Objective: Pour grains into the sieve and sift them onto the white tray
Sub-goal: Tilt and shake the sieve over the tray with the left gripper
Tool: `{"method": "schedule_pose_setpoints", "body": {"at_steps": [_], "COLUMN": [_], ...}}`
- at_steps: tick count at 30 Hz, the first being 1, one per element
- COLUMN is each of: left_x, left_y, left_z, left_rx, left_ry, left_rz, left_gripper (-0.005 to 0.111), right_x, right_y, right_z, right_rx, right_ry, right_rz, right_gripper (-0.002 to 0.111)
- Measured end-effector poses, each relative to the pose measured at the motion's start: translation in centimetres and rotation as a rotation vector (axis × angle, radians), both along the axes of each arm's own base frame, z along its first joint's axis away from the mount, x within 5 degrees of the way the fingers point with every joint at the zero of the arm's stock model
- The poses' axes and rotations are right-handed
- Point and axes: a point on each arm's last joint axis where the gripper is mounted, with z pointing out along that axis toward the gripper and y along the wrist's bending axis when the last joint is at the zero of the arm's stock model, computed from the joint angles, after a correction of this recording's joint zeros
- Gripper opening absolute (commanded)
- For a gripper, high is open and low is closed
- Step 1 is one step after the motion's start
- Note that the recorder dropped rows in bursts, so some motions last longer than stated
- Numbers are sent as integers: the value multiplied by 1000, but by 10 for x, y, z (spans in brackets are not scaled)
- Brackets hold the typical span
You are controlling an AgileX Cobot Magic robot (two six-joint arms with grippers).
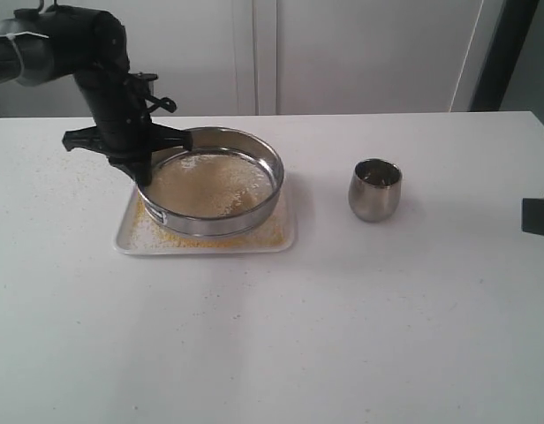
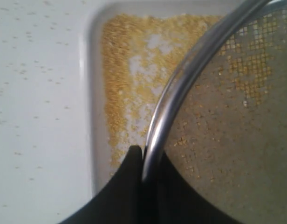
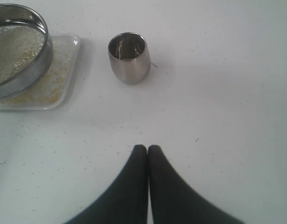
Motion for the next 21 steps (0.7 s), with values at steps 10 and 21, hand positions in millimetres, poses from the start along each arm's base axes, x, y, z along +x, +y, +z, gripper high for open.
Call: {"method": "schedule_pose_setpoints", "body": {"at_steps": [10,21], "left_x": [0,-3], "left_y": [-3,-3], "left_z": [-2,-2], "left_rx": [0,7], "left_ry": [-2,28], "left_rz": [-10,-10], "left_gripper": [0,0], "right_x": [0,0], "right_y": [0,0], "right_z": [0,0], "right_rx": [0,0], "right_ry": [0,0], "right_rz": [0,0], "right_gripper": [0,0]}}
